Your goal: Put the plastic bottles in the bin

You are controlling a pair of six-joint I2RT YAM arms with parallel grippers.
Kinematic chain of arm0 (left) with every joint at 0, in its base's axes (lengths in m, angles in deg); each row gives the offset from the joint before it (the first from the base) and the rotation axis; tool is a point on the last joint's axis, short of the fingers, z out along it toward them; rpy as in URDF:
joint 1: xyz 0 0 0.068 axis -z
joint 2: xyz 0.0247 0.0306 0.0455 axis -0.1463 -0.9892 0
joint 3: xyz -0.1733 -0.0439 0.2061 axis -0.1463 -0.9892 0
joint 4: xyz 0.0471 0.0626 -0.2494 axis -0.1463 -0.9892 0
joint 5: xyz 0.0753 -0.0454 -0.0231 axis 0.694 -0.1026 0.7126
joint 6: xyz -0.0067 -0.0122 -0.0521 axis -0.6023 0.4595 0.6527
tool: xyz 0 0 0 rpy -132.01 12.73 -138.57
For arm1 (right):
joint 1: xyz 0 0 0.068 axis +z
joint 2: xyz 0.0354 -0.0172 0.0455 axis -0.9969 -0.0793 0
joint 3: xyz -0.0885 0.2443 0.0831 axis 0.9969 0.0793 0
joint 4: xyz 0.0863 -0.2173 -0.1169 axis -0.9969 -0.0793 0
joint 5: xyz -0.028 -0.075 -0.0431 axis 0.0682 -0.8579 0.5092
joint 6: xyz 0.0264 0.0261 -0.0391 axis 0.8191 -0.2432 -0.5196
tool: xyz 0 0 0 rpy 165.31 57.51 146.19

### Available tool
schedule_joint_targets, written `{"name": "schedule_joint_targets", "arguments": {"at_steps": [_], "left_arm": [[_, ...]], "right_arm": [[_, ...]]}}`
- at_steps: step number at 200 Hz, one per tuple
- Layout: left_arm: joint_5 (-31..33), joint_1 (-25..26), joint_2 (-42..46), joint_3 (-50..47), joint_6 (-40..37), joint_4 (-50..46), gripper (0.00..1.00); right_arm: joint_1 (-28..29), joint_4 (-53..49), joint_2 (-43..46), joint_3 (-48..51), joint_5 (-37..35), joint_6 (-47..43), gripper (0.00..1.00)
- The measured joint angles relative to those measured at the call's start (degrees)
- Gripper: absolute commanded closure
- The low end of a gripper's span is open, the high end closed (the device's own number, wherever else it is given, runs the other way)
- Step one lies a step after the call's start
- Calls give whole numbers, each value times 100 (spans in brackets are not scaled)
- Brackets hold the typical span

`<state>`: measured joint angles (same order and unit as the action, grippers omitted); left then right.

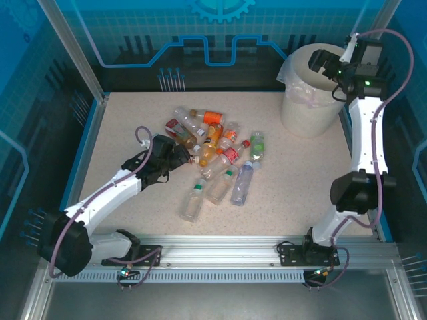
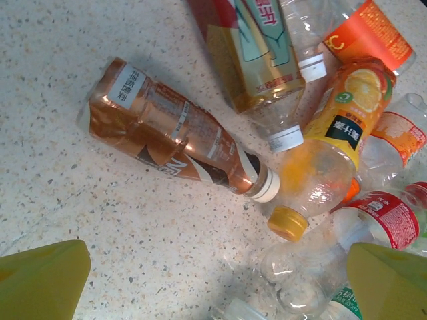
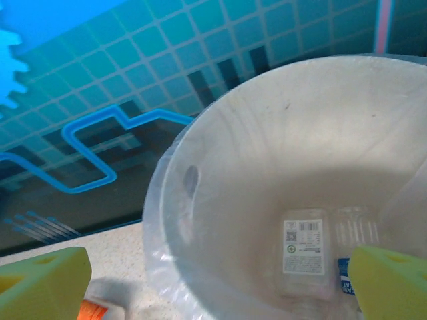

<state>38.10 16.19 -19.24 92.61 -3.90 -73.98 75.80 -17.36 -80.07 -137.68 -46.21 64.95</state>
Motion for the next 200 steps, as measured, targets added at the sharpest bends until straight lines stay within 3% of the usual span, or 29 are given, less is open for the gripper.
{"name": "schedule_joint_targets", "arguments": {"at_steps": [51, 87, 140, 200], "left_arm": [[-155, -376, -149, -2, 516, -39, 1], [-310, -780, -796, 140, 1056, -96, 1], [-341, -988, -2284, 1268, 1709, -570, 1], [-249, -1132, -3029, 1506, 2446, -376, 6]], "right_arm": [[0, 802, 1606, 2044, 682, -146, 0], [2, 1416, 2686, 3320, 1255, -173, 0], [142, 1613, 3530, 4210, 1738, -144, 0], [678, 1386, 4103, 4583, 1919, -153, 0]]}}
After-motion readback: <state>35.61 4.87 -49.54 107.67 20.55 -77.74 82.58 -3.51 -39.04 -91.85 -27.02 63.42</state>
